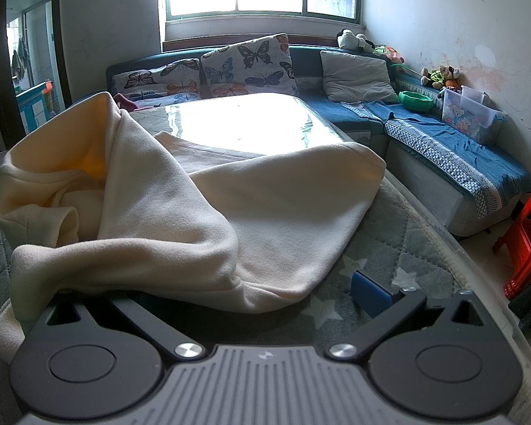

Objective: Fold clothes
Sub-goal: 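Move the left tool toward the crumpled cream sweater on the table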

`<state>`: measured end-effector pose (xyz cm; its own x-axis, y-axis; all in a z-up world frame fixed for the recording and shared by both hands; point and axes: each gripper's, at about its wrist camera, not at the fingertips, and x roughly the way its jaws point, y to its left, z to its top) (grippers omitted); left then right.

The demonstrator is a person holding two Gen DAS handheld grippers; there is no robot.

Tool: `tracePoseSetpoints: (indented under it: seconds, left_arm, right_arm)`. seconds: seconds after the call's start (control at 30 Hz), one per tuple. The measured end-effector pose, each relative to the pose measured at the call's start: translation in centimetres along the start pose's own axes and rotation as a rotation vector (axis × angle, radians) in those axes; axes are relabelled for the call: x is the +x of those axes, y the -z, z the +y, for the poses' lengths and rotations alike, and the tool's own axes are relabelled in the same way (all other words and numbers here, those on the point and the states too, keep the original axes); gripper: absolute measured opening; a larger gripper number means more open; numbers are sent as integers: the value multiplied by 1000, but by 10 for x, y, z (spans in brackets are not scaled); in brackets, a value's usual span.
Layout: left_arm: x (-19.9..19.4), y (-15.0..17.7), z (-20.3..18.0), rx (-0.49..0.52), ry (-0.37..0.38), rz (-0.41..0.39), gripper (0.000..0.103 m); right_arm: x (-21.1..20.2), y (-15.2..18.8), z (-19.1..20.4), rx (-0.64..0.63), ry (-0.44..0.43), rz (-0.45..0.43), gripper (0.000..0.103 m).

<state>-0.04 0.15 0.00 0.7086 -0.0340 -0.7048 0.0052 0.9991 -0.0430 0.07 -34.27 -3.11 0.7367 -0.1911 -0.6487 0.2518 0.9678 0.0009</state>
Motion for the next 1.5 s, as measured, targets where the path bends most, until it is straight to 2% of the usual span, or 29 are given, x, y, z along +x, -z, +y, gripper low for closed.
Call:
tracePoseSetpoints:
  seconds: [0.13, 0.23, 0.47, 0.7, 1.1, 1.5]
  left_arm:
    - [-1, 1, 5, -18, 12, 0, 103]
    - [-1, 0, -4, 3, -14, 14, 103]
    - [-4, -2, -9, -14, -12, 28, 103]
    - [-20, 0, -20, -38, 42, 27, 103]
    - [-41, 1, -49, 45, 87, 4, 103]
    - [-43, -4, -63, 101, 82, 29, 103]
  right_arm:
    - [1, 1, 3, -4, 3, 1, 103]
    - [1, 3, 5, -14, -1, 3, 103]
    - [-22, 14, 12, -51, -19, 14, 103]
    - [-45, 25, 17, -93, -51, 29, 103]
    - [-78, 35, 24, -109, -94, 33, 103]
    - [-95, 42, 31, -105, -128, 17, 103]
